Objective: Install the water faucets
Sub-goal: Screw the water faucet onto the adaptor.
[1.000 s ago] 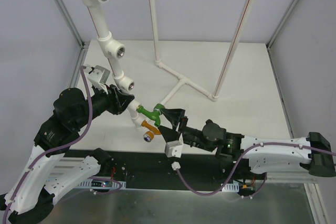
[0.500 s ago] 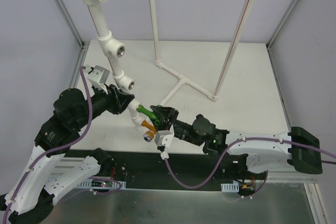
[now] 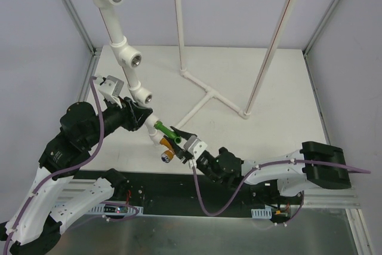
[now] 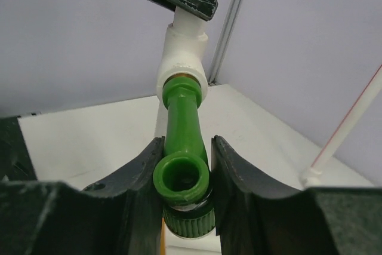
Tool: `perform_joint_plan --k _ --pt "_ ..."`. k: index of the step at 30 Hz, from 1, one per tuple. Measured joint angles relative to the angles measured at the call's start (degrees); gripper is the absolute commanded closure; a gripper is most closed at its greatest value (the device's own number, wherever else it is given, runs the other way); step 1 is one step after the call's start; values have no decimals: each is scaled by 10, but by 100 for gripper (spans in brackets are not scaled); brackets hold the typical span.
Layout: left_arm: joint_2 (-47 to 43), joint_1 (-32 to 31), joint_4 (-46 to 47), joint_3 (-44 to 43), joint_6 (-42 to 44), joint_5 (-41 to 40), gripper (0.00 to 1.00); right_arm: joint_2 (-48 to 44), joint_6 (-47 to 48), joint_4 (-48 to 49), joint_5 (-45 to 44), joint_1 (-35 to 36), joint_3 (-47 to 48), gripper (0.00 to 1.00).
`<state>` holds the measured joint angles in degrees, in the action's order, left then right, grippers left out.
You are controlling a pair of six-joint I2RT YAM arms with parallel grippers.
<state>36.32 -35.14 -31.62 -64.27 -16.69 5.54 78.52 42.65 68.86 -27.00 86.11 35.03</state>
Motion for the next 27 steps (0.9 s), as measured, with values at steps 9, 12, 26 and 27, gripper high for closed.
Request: perform_joint_plan --k 9,12,26,27 --pt "-4 0 -4 0 0 13 100 41 -334 65 -147 52 12 100" --pt "-4 0 -4 0 -1 19 100 39 -480 66 -174 57 9 100" --pt "-1 -2 -1 0 -12 61 100 -80 -943 -140 -208 68 -4 64" --pt "1 -2 0 0 -13 66 100 -85 -974 -144 -208 68 -9 57"
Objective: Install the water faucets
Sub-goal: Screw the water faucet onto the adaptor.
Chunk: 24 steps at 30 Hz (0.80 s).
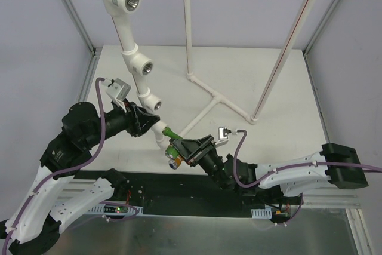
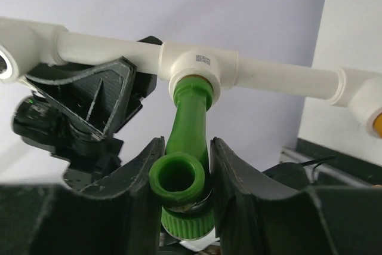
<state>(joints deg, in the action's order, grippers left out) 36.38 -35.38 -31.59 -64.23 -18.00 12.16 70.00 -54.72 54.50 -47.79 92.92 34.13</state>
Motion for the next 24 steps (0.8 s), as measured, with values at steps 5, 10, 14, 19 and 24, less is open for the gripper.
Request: perform_joint_plan --k 5,10,14,19,24 --pt "3 -3 3 0 -4 7 100 -7 -111 21 3 0 -16 38" --pt "3 -3 3 0 -5 7 100 -15 -126 69 9 0 -37 1" --pt "4 -3 3 0 -5 6 100 -52 -120 102 12 1 -78 1" --pt "6 -3 5 0 -5 6 100 -133 -85 60 2 4 -121 1" --pt "6 -3 5 0 -5 6 100 -270 76 -67 -43 4 -141 0"
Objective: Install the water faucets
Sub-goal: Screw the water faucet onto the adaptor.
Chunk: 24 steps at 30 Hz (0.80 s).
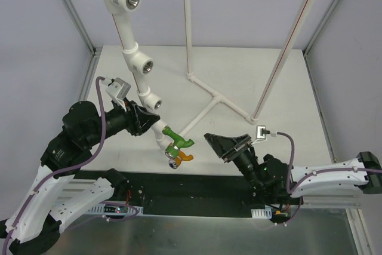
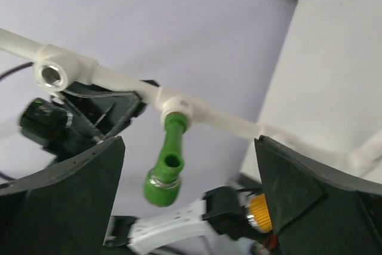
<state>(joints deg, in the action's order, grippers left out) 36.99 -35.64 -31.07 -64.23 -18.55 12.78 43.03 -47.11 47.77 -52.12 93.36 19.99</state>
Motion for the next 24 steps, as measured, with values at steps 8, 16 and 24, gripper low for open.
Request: perform_joint_plan --k 8,16,24 --pt "0 0 0 0 0 0 100 -85 594 -124 -31 -5 0 1" --pt "5 0 4 0 0 1 100 -59 1047 -187 100 -9 63 1" --pt "5 1 4 0 -1 0 100 27 1225 -248 262 -9 186 1"
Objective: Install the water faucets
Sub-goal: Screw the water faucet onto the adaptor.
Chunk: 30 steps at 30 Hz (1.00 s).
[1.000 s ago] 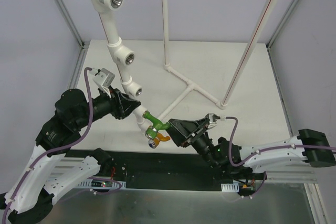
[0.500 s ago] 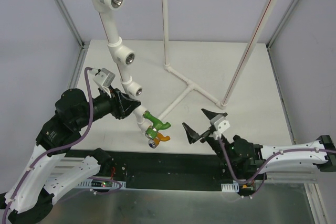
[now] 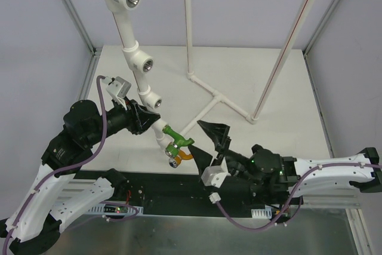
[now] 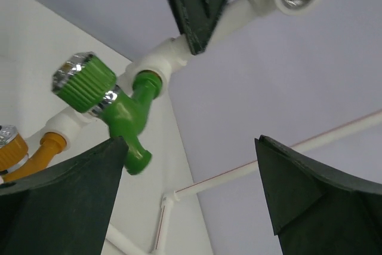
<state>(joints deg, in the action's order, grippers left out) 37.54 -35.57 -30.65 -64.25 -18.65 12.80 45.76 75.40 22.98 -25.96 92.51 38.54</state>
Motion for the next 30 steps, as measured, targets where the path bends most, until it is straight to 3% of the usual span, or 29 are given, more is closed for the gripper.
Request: perform_joint_plan --k 8,18,23,30 --pt "0 0 0 0 0 0 100 94 70 -76 59 4 29 2" --pt "0 0 0 0 0 0 100 134 86 -66 63 4 38 17" --pt "-1 0 0 0 -1 0 100 176 88 -42 54 2 53 42" --pt "-5 0 0 1 -2 -8 100 198 77 -2 33 -3 75 98"
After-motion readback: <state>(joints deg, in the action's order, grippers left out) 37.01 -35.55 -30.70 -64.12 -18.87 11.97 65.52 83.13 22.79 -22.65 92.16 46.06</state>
